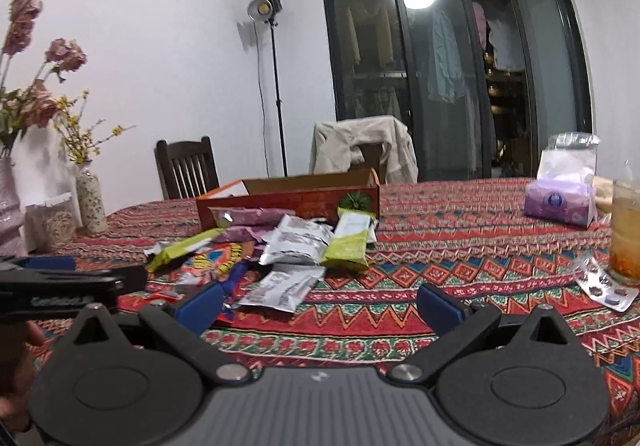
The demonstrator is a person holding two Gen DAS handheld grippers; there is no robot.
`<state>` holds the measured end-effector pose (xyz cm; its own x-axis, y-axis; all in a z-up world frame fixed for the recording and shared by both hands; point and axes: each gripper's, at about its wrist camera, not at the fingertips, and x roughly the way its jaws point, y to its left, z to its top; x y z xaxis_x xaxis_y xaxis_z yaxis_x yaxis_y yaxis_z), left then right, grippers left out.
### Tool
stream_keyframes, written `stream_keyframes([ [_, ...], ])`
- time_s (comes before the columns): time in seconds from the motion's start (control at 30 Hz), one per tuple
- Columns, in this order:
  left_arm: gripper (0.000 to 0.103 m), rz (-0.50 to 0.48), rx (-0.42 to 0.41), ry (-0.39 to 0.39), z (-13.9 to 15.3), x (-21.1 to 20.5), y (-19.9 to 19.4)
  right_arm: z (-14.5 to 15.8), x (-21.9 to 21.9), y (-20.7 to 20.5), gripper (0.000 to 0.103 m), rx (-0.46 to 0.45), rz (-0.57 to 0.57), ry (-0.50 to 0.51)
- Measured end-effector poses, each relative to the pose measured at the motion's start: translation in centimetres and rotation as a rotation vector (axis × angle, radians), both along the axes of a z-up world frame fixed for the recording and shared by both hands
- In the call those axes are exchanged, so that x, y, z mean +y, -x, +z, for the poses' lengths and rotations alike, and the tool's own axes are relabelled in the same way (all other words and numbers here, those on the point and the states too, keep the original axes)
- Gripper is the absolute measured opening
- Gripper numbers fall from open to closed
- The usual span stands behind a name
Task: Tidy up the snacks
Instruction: 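Grasp the orange snack bag with the left tool while the right tool grasps a white packet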
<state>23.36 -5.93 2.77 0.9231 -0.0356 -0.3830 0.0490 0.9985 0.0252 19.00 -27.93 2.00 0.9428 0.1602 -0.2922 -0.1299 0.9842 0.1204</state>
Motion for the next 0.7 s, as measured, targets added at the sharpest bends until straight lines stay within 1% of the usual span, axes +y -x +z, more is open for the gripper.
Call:
stream_keyframes([
  [0.1,0.103,-0.017,0.07,0.021,-0.4,-0.6,-3.1,-0.2,-0.5,-2.0,0.103,0.03,-0.006,-0.011],
  [0.2,0.103,-0.014,0.143,0.029,-0.8,-1.0,-6.0,-0.4,-0.7,-3.9,0.103,0.063,-0.013,-0.008],
  [0.33,0.102,-0.012,0.205,0.065,-1.4,-0.5,-8.6,-0.7,-0.4,-6.6,0.103,0.11,0.018,0.004],
  [0.37,0.1,-0.014,0.216,0.067,-1.6,-0.4,-9.0,-0.7,-0.1,-7.2,0.103,0.121,0.033,0.01],
  [0.4,0.094,-0.02,0.227,0.064,-1.8,-0.3,-9.3,-0.8,0.3,-7.8,0.103,0.132,0.05,0.018],
  [0.43,0.084,-0.03,0.241,0.054,-2.1,-0.2,-9.6,-0.9,0.7,-8.5,0.103,0.145,0.068,0.028],
  [0.47,0.08,-0.041,0.25,0.052,-2.2,0.0,-9.8,-0.9,1.2,-9.2,0.103,0.155,0.084,0.037],
  [0.5,0.071,-0.061,0.255,0.063,-2.3,0.4,-9.8,-1.0,1.7,-9.9,0.102,0.166,0.102,0.048],
  [0.57,0.069,-0.056,0.261,0.077,-2.2,1.5,-9.6,-1.2,2.8,-11.2,0.102,0.187,0.125,0.078],
  [0.7,0.07,-0.076,0.257,0.056,-1.9,3.4,-8.3,-1.3,4.4,-13.6,0.102,0.224,0.144,0.104],
])
